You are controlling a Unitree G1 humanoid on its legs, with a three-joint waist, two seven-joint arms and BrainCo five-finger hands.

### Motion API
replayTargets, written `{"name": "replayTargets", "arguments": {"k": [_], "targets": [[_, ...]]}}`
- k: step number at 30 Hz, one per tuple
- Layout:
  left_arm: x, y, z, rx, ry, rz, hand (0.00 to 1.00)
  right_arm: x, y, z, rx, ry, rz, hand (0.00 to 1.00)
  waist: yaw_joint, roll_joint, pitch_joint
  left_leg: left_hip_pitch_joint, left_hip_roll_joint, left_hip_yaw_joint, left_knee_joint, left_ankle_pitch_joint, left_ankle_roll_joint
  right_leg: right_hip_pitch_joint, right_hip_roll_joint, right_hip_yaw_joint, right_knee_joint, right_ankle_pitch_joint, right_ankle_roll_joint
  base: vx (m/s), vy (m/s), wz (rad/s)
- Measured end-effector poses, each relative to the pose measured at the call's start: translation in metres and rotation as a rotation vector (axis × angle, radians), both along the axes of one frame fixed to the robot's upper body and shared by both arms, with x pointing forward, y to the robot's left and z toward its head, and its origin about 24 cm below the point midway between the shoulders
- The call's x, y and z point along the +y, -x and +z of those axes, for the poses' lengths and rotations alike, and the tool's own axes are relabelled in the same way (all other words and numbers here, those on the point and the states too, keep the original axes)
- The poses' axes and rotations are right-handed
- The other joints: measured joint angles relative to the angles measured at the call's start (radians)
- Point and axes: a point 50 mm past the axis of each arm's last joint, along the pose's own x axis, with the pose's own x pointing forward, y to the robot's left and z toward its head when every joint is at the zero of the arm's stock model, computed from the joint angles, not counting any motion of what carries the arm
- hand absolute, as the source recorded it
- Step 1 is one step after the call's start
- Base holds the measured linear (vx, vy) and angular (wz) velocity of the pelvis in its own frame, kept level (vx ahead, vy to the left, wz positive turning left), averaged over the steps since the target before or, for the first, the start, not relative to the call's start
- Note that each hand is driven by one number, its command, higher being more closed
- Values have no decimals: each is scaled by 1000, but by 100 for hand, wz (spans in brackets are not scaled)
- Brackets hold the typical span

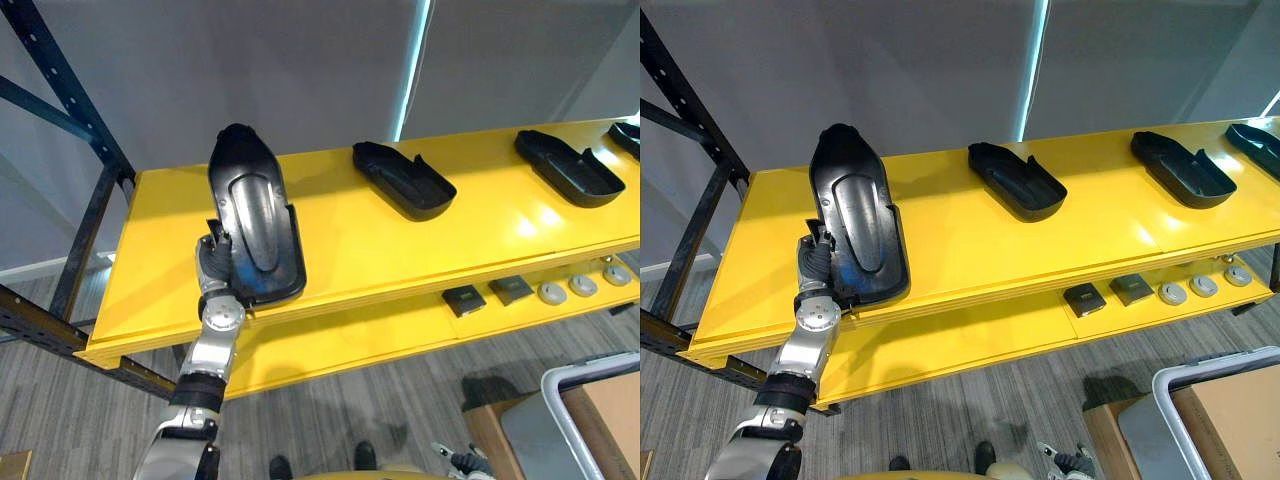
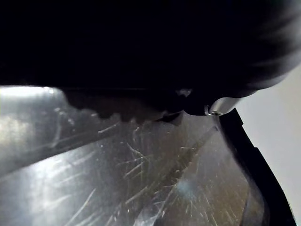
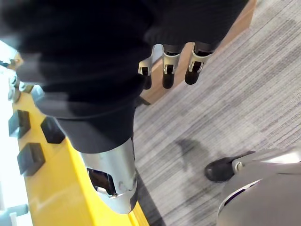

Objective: Walk over and take plastic housings, then place them on the shelf

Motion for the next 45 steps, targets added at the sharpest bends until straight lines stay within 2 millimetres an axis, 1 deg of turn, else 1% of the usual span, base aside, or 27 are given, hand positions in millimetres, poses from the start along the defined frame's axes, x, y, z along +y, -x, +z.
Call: {"name": "replayTargets", "arguments": {"k": [3, 4, 5, 8, 10, 13, 18, 22, 25, 29, 34, 37, 38, 39, 40, 41, 42, 43, 45], "targets": [[4, -4, 5, -8, 8, 15, 100, 1, -1, 0, -7, -10, 7, 0, -1, -2, 3, 0, 0, -1, -1, 0, 0, 0, 3, 0, 0, -5, -3, 99, -4, -2], [6, -5, 7, -11, 4, 17, 0, 1, -2, 0, -10, -11, 9, 0, -2, -3, 7, 1, 0, -1, -1, 0, 0, 0, 6, 0, 0, -6, -4, 76, -7, -2], [6, -11, 11, -17, 12, 22, 0, 1, -3, 0, -14, -10, 10, 0, 1, -4, 15, 2, 0, -2, -1, 0, 0, 1, 7, 0, 0, -6, -5, 84, -3, -2], [12, -15, 15, -19, 22, 49, 0, 2, -8, 1, -24, -11, 15, 0, -4, -5, 20, 2, -1, -2, -1, 0, 0, 1, 7, 1, 0, -7, -6, 19, 2, 0], [14, -15, 16, -19, 16, 55, 0, 2, -8, 1, -26, -12, 16, 0, -9, -5, 20, 2, -1, -2, -1, 0, 0, 1, 6, 2, 1, -9, -10, 0, 0, 0], [20, -15, 18, -23, 5, 74, 0, 3, -8, 1, -26, -13, 20, 0, -24, -6, 21, 3, 0, -4, -2, -1, 0, 0, 7, 1, 4, -11, -12, -11, 4, 0], [21, -16, 23, -46, 2, 106, 0, 4, -7, 1, -23, -14, 23, 0, -23, -13, 31, 4, 2, 0, -2, -2, 0, -4, 4, 9, 5, -13, -10, -24, 11, -3], [28, -17, 30, -74, 16, 145, 0, 4, -7, 1, -25, -15, 23, 0, -23, -17, 36, 0, 4, 1, -3, -2, 0, -9, 5, 10, 6, -14, -10, 0, 0, 0], [35, -17, 37, -100, -4, 178, 0, 4, -8, 1, -26, -15, 23, 0, -23, -17, 36, 0, 5, 1, -2, -2, 0, -9, 6, 8, 10, -14, -13, 0, 0, 0], [42, -15, 51, -170, 4, 223, 0, 4, -8, 1, -29, -14, 23, 0, -22, -17, 36, 1, 5, 0, -2, -2, 0, -8, 8, 7, 10, -15, -15, 0, 0, 0], [40, -14, 65, -239, 0, 233, 0, 4, -8, 1, -29, -14, 23, 0, -22, -18, 36, 4, 5, -5, -2, -2, 0, -4, 12, -1, 14, -16, -15, 0, 0, 3], [32, -9, 86, -353, 1, 205, 0, 4, -8, 1, -27, -14, 22, 0, -20, -18, 36, 4, 5, -11, -3, -1, 0, -4, 11, -3, 17, -16, -16, 0, 0, 5], [22, -2, 97, -435, 12, 185, 0, 4, -6, 0, -22, -13, 21, 0, -19, -18, 36, 4, 4, -14, -3, -2, 0, -4, 5, -1, 19, -20, -15, 0, 0, 4], [16, 3, 102, -477, 18, 173, 0, 4, -5, 0, -17, -13, 20, 0, -17, -19, 36, 3, 4, -15, -3, -2, 0, -4, 4, -2, 20, -23, -15, 0, 2, 5], [6, 13, 109, -547, 14, 149, 0, 3, -3, -1, -8, -12, 18, 0, -8, -19, 37, 3, 4, -17, -3, -2, 0, -6, 3, -3, 23, -31, -5, 0, 0, 0], [-7, 22, 112, -592, -7, 107, 100, 2, 0, -1, -3, -11, 15, 0, 3, -19, 37, 1, 5, -16, -2, -3, 0, -11, 4, -1, 29, -35, -5, 0, 0, 0], [-13, 27, 111, -605, -11, 87, 100, 2, 1, -1, 0, -10, 13, 0, 6, -19, 37, 0, 5, -17, -2, -3, 0, -15, 4, -1, 34, -38, -5, 34, -5, 1], [-26, 43, 104, -610, -37, 41, 100, 1, 4, -2, 8, -9, 9, 0, 8, -19, 37, -1, 6, -20, -2, -3, 1, -18, 4, -4, 45, -46, -5, 53, -8, 5], [-34, 53, 96, -598, -63, 9, 100, 1, 6, -3, 13, -10, 6, 0, 8, -18, 37, 0, 7, -21, -1, -6, -1, -21, 5, -4, 57, -54, -4, 63, -7, 4]]}}
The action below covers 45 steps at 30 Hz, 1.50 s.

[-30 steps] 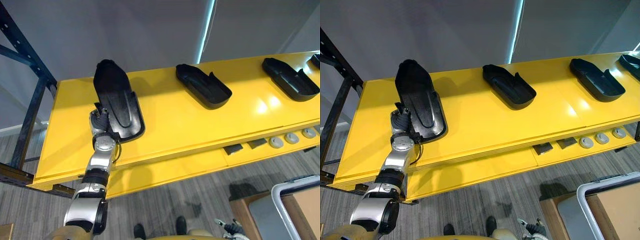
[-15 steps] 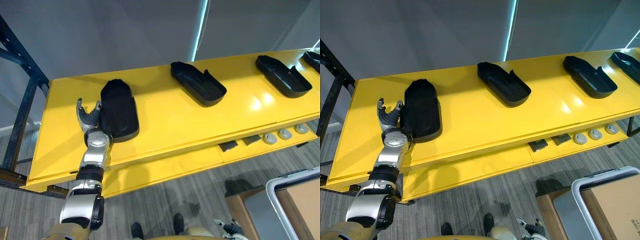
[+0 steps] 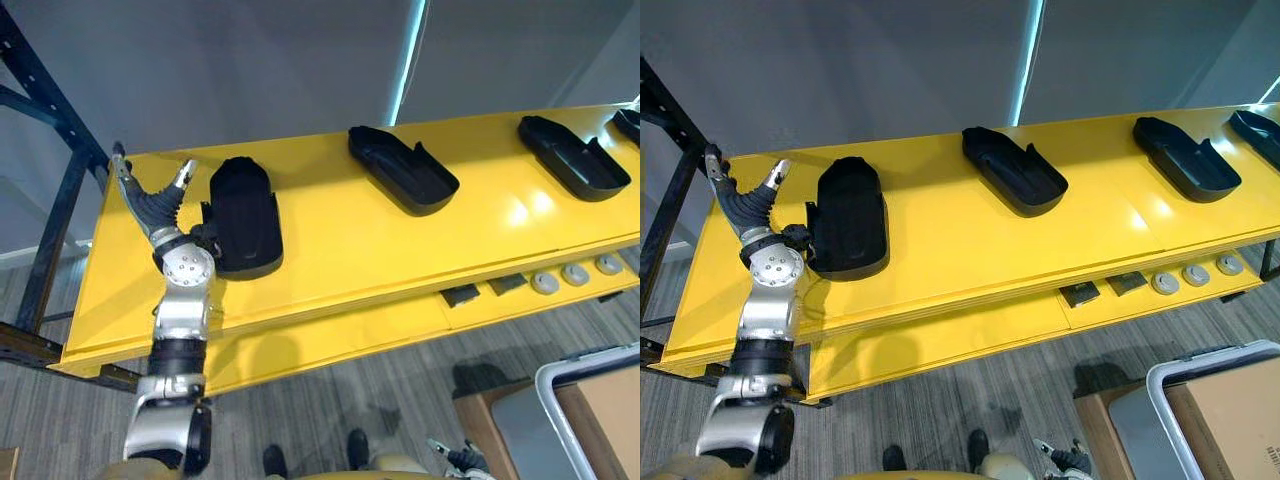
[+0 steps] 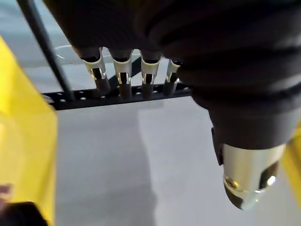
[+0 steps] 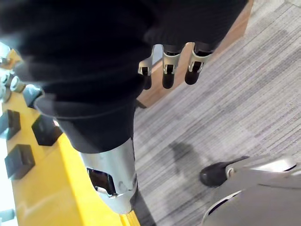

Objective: Walk over and take plastic housings, then place them on the shelf

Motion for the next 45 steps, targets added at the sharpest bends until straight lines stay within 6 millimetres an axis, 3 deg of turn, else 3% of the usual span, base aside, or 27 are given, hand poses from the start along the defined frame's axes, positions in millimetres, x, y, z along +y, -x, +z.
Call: {"name": "replayTargets", "arguments": {"k": [6, 20, 27, 33, 45], "targets": [[-36, 33, -40, 156, -162, -191, 100, -3, 5, -1, 10, 6, -1, 0, 23, 3, -2, -1, 2, -3, 22, -17, 4, -5, -2, -4, 37, -24, 1, 63, 0, 2], [-45, 37, -122, 556, -207, -330, 100, -4, 1, 0, 8, 16, 20, 0, 20, 19, -29, -6, 1, -11, 20, -15, 4, 7, -3, -22, 1, -3, -3, 2, 3, 1], [-46, 21, -123, 577, -259, -330, 100, -4, 0, 1, 12, 23, 34, 0, 18, 19, -35, 3, -2, -7, 4, -10, 5, 31, -2, -23, -47, 24, 1, 0, 0, 0], [-41, 5, -121, 589, -299, -296, 100, -3, -4, 1, 8, 22, 43, 0, -3, 18, -37, 6, -7, -1, -1, -7, 6, 43, -3, -16, -77, 44, 3, 0, 6, -2], [-36, -19, -114, 604, -298, -280, 100, 0, -5, 0, 12, 8, 46, 0, -5, 10, -36, 8, -8, 17, -2, -7, 6, 48, -3, -1, -103, 62, 4, -4, 5, -4]]}}
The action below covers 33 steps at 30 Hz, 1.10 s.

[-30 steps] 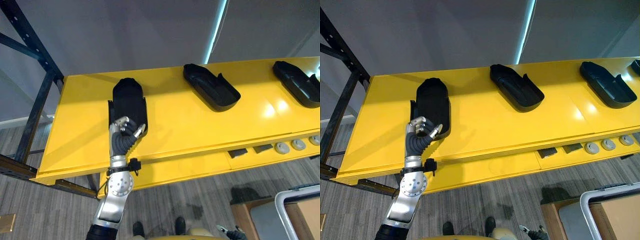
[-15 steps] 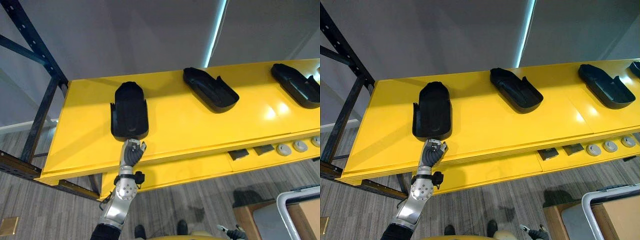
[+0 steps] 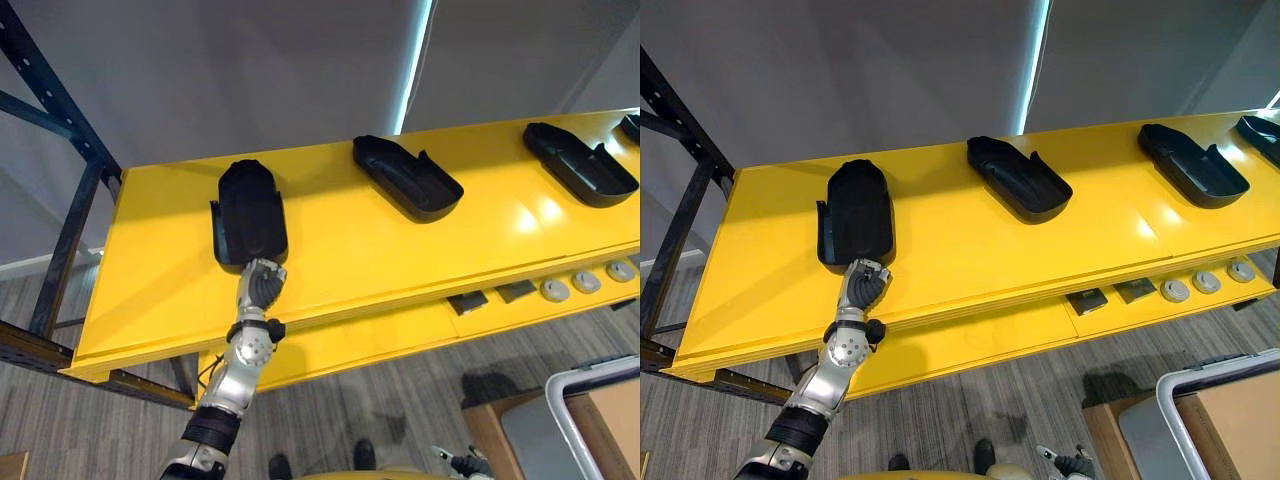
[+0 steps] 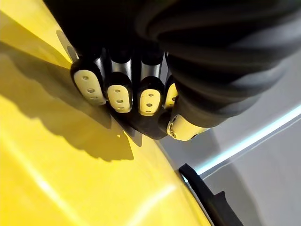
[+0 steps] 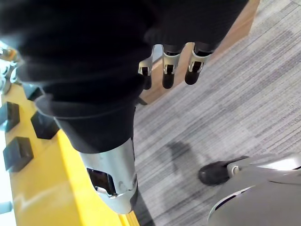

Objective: Walk over and take plastic housings, then place them on the shelf

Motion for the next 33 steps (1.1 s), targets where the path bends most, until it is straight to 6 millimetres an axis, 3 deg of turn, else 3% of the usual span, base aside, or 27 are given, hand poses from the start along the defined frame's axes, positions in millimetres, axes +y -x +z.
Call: {"name": "replayTargets", "arguments": {"k": [5, 13, 16, 18, 20, 23, 25, 28, 31, 32, 33], "targets": [[6, -11, 7, -14, 0, 20, 100, 3, -4, 0, -12, -8, 2, 0, -1, -14, 4, 0, 0, 0, 0, 0, 0, 3, 0, -2, -6, 0, 0, 6, 1, 0], [5, -13, 16, -37, 62, 6, 100, 4, -4, 0, -12, -9, 3, 0, 1, -16, 4, -6, -2, -25, 0, 1, 0, 10, -2, -25, -8, -1, 1, 7, 7, 8], [2, -8, 57, -212, 82, -51, 100, 3, -4, 0, -11, -10, 4, 0, 7, -17, 5, -12, -2, -38, 0, 3, 0, 11, -3, -28, -4, -5, 5, -2, 10, 13], [-4, 7, 100, -416, 109, -128, 100, 3, -1, 0, -4, -14, 5, 0, 23, -19, 6, -13, -3, -47, 0, 3, 0, 11, -3, -32, 4, -11, 6, 10, 14, 11], [-3, 21, 120, -529, 143, -151, 100, 2, 0, -1, -1, -23, 12, 0, 30, -19, 6, -10, -3, -52, 0, 3, 0, 10, -4, -36, 16, -22, 5, 14, 12, 8], [29, 58, 145, -724, 179, -38, 100, 1, 2, -2, 13, -23, 14, 0, 38, -20, 7, -7, -1, -70, 0, 2, 0, 9, -5, -54, 63, -61, 4, 23, 5, 18], [54, 73, 147, -793, 221, 101, 100, 0, 7, -3, 33, -21, 13, 0, 64, -21, 7, -4, 1, -79, 0, 1, -1, 7, -2, -62, 82, -75, 2, 42, -13, 20], [97, 98, 129, -826, 370, 391, 100, -1, 9, -4, 45, -19, 20, 0, 89, -26, 7, -4, 0, -95, 0, 1, -1, 6, -2, -81, 111, -99, -1, 39, -14, 22], [115, 119, 99, -754, 464, 571, 100, 0, 8, -4, 47, -16, 26, 0, 115, -36, 6, -6, 1, -106, 0, 1, -1, -4, -4, -87, 141, -121, -1, 30, -6, 13], [121, 128, 74, -661, 507, 645, 100, 1, 5, -4, 39, -19, 25, 0, 118, -39, 7, -7, 1, -109, 0, 1, -1, -10, -4, -88, 158, -130, -4, 25, -9, 6], [122, 132, 62, -608, 521, 676, 100, 2, 3, -3, 35, -21, 26, 0, 118, -39, 7, -6, 1, -110, 0, 1, -1, -10, -4, -89, 161, -132, -5, 21, -8, 7]]}}
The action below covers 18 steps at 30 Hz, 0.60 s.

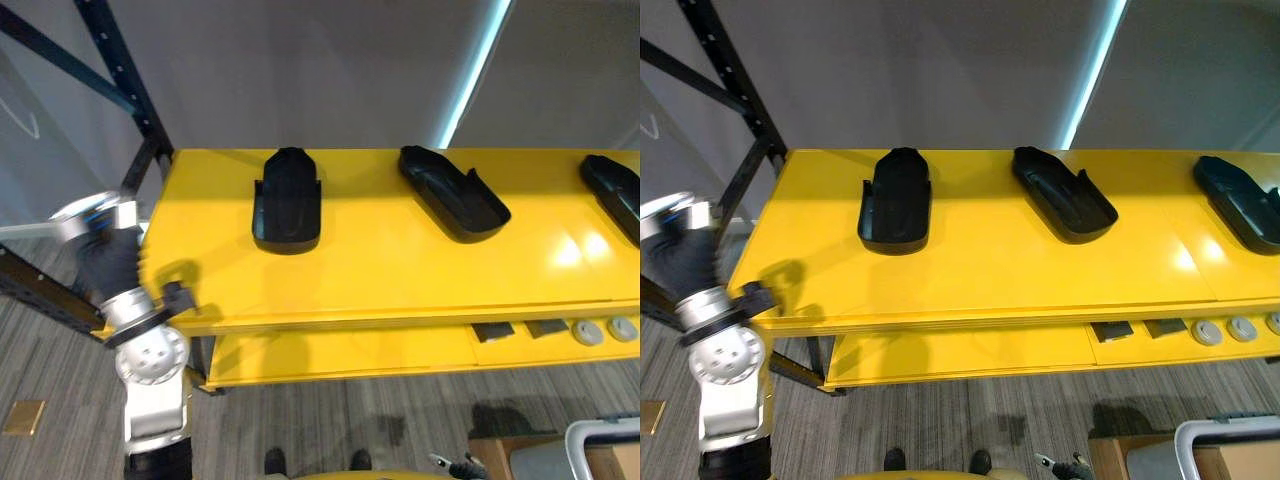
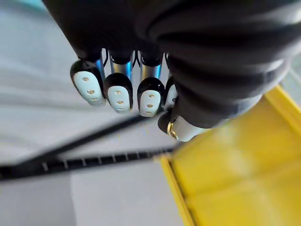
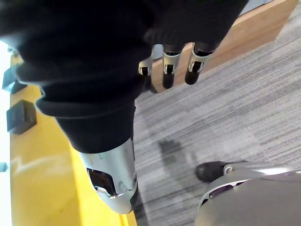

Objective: Walk over and take plastic housings, then place them on the shelf

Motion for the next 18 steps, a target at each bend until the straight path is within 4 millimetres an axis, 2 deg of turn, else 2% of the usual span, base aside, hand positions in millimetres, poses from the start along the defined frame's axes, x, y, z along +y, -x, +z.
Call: {"name": "replayTargets", "arguments": {"k": [3, 4, 5, 6, 7, 9, 12, 15, 18], "targets": [[-4, 12, -66, 314, 145, -29, 100, 7, -7, 1, -24, -16, 1, 0, 5, -1, 1, -1, 3, 4, 18, -9, 2, 1, -3, -3, 16, -10, 4, 6, -4, 3], [-5, 13, -79, 374, 171, -47, 0, 8, -8, 1, -28, -18, 1, 0, 7, -1, 1, 0, 3, 4, 21, -9, 2, 1, -10, -4, 21, -11, 6, 0, 0, 0], [-9, 15, -99, 468, 216, -88, 0, 10, -11, 2, -38, -20, 0, 0, 7, 0, 2, 1, 2, 4, 23, -9, 2, 1, -12, -6, 28, -15, 9, -17, 26, 4], [-15, 20, -130, 621, 279, -158, 0, 12, -16, 4, -55, -24, 4, 0, 6, 1, 1, 2, 1, 6, 23, -9, 2, 1, -14, -6, 29, -15, 9, -15, 13, 4], [-17, 25, -143, 681, 306, -172, 0, 12, -18, 5, -64, -23, 5, 0, 6, 1, 2, 2, 1, 6, 23, -9, 2, 1, -15, -6, 30, -15, 9, 0, 0, 0], [-22, 45, -187, 915, 402, -218, 0, 12, -22, 6, -78, -22, 7, 0, -1, 1, 2, 10, -2, 13, 18, -9, 3, 2, -18, -2, 33, -17, 9, -13, 28, -5], [-29, 73, -224, 1147, 503, -235, 0, 11, -21, 6, -73, -22, 7, 0, -5, 7, 5, 20, -4, 21, 1, -9, 3, 0, -18, 6, 31, -20, 12, 9, 23, -9], [-34, 84, -235, 1236, 527, -250, 0, 9, -18, 5, -60, -19, 2, 0, -5, 9, 6, 21, -6, 26, 1, -9, 3, 1, -19, 8, 26, -18, 10, 35, 12, -4], [-38, 80, -238, 1280, 491, -308, 0, 6, -22, 6, -69, -8, -1, 0, -7, 13, 8, 33, -6, 29, 1, -9, 2, 2, -19, 11, 25, -17, 9, 65, 2, -4]]}}
